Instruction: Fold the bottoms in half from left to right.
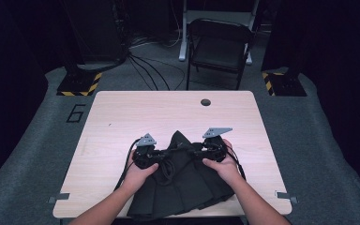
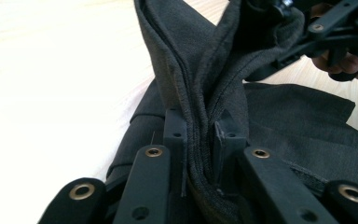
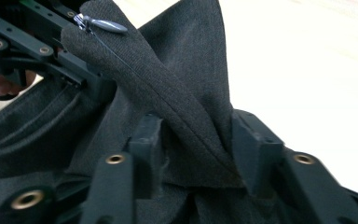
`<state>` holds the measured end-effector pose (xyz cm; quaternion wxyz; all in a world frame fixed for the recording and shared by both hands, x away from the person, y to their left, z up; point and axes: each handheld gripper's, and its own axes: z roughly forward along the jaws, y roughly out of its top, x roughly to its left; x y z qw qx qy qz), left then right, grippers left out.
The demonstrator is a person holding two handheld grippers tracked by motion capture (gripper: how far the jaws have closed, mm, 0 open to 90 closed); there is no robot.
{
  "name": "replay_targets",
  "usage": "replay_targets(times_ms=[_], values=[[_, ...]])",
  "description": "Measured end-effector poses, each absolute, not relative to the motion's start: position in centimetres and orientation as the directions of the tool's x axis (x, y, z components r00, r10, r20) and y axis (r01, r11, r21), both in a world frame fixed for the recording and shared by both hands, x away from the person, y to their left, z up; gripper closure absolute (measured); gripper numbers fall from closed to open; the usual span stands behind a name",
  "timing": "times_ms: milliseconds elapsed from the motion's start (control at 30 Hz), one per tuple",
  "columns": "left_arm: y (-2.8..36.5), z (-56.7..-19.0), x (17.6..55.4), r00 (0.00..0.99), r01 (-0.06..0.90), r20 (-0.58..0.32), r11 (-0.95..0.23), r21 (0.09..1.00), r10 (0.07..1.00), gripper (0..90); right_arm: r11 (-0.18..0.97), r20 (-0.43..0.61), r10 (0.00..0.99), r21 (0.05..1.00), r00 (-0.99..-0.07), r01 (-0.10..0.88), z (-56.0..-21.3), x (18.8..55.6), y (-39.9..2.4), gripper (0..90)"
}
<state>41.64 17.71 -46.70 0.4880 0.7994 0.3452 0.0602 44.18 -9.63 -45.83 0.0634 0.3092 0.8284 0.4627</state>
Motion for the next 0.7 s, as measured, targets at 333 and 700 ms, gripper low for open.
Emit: replay_targets(times_ms=[333,700], values=[[18.8,-43.6,43.8,0.754,0.463,-0.224,-0.257,0.848,0.617,81.0,0.367,0.111,0.592,0.845,-0.799,0.389,-44.8,41.6,-9.8,46.8],[18.1,-41.6,46.2,0.777,0.426,-0.206,-0.257,0.867,0.594,81.2,0.458,0.099,0.521,0.806,-0.848,0.375,-46.9,39.5,-5.9,44.1]])
